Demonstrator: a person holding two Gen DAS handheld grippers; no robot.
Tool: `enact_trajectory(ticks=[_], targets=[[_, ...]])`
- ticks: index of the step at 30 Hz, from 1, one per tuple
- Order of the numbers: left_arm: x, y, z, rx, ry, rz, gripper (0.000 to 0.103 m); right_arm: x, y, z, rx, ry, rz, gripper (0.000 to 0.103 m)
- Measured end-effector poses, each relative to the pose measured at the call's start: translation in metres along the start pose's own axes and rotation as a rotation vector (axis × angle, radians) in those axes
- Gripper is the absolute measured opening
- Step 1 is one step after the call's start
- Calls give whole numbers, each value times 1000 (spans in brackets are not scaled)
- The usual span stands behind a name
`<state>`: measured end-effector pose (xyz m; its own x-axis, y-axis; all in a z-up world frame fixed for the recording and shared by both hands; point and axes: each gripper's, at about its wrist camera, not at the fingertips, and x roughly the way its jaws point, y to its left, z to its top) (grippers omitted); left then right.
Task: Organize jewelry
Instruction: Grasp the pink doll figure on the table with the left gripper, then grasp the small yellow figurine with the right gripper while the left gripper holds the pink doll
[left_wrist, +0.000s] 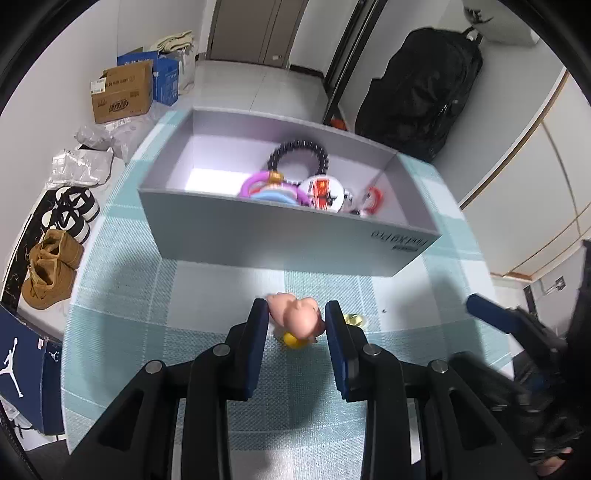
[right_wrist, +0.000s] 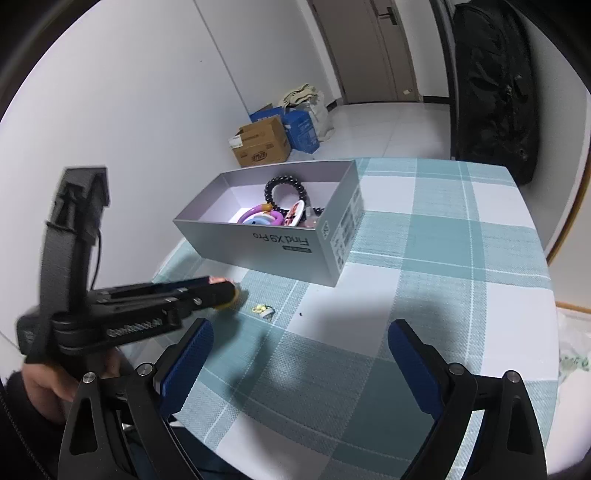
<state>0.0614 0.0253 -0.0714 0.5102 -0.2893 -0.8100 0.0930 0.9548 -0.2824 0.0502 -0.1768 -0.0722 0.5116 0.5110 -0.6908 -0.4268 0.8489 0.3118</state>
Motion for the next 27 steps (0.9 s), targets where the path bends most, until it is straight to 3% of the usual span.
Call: enact_trajectory(ticks=[7, 12, 17, 22, 27], targets=[[-26, 11, 5, -38, -83, -42, 26, 19, 8, 2, -21, 29, -11, 91], [-34, 16, 7, -56, -110, -41, 26, 33, 16, 3, -73, 50, -47, 69], [-41, 27, 8, -87, -125, -56, 26, 43, 24, 3, -108, 72, -33, 60], [-43, 38, 10, -132, -119, -72, 26, 50, 37, 1, -159, 72, -59, 59], [-47, 40, 10, -119, -132, -61, 26, 59, 53, -1, -242, 68, -128, 45]])
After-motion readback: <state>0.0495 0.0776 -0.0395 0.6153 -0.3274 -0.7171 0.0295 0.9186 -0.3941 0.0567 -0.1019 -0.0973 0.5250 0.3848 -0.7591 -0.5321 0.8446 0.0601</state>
